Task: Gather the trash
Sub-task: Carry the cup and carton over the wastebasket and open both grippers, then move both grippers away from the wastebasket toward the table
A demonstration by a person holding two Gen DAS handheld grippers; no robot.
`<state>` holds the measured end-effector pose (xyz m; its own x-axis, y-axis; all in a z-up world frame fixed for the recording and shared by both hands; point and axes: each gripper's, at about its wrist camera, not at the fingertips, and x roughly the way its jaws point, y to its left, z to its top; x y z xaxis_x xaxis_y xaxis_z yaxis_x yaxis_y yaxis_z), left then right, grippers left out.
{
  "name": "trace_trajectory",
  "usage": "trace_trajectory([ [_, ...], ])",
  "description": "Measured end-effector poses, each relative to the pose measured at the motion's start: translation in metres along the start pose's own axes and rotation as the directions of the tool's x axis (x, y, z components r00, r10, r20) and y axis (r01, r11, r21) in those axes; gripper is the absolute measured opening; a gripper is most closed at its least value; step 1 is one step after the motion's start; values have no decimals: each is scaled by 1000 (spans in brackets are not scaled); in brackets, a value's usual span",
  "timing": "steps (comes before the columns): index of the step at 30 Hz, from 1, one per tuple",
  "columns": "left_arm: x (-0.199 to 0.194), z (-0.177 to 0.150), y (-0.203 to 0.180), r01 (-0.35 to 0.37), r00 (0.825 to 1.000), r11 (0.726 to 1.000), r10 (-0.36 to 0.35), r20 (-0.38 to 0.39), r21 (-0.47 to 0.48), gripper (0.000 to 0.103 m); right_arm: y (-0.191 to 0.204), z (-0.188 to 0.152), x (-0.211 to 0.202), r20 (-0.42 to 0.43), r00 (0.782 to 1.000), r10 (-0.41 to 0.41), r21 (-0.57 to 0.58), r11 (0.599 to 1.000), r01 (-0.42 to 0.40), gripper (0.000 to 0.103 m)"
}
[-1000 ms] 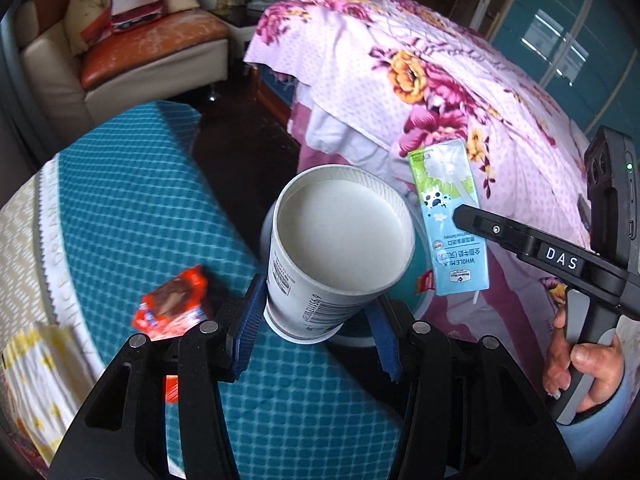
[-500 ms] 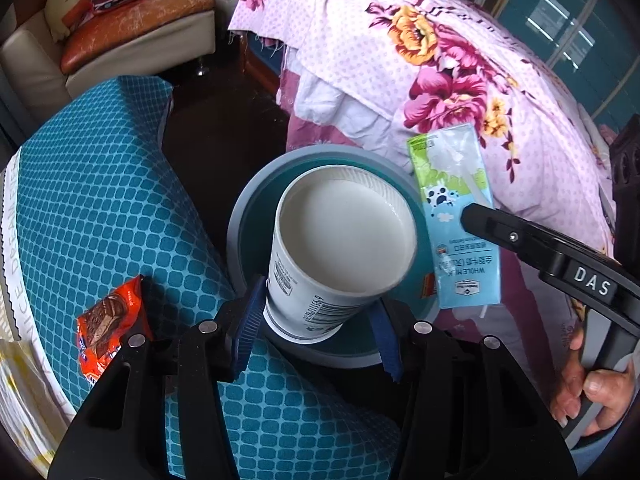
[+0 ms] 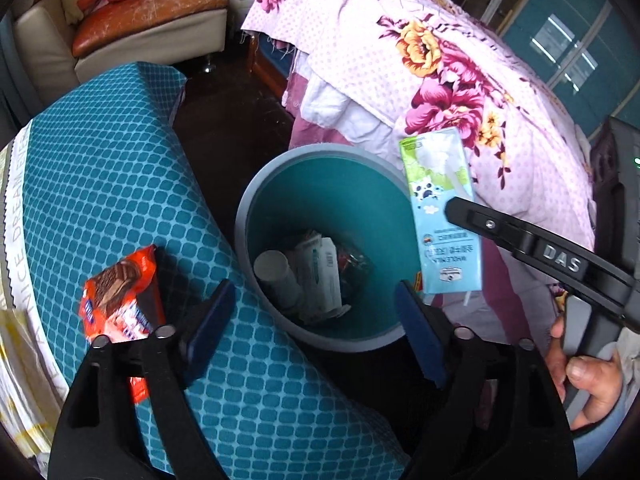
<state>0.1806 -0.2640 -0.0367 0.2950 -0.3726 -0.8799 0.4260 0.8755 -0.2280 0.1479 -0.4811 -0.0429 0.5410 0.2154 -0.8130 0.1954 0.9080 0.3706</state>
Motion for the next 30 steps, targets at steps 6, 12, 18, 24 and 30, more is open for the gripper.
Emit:
trace_trajectory([
  [6,-13,-9,5,13,1000,1000,-13,15,-7,89,8,-2,2,-12,1000,-6,-12,1000,6,37],
  [12,-24,-12,16,22,999,999,-21,33,-33,89,18,-4,1,-31,999,-9,-24,1000,8,39],
  [18,-42,-22,27,27,998,998,-24,53,-60,89,32,-9,-5,-25,1000,-4,-32,999,3,60],
  [24,-65,-38,41,14,997,997,-7,82,-77,89,54,-16,-13,-28,1000,11,-55,998,-12,71],
  [30,-91,-59,68,-5,993,992,19,113,-126,89,82,-26,-21,-39,999,29,-96,995,-33,72],
])
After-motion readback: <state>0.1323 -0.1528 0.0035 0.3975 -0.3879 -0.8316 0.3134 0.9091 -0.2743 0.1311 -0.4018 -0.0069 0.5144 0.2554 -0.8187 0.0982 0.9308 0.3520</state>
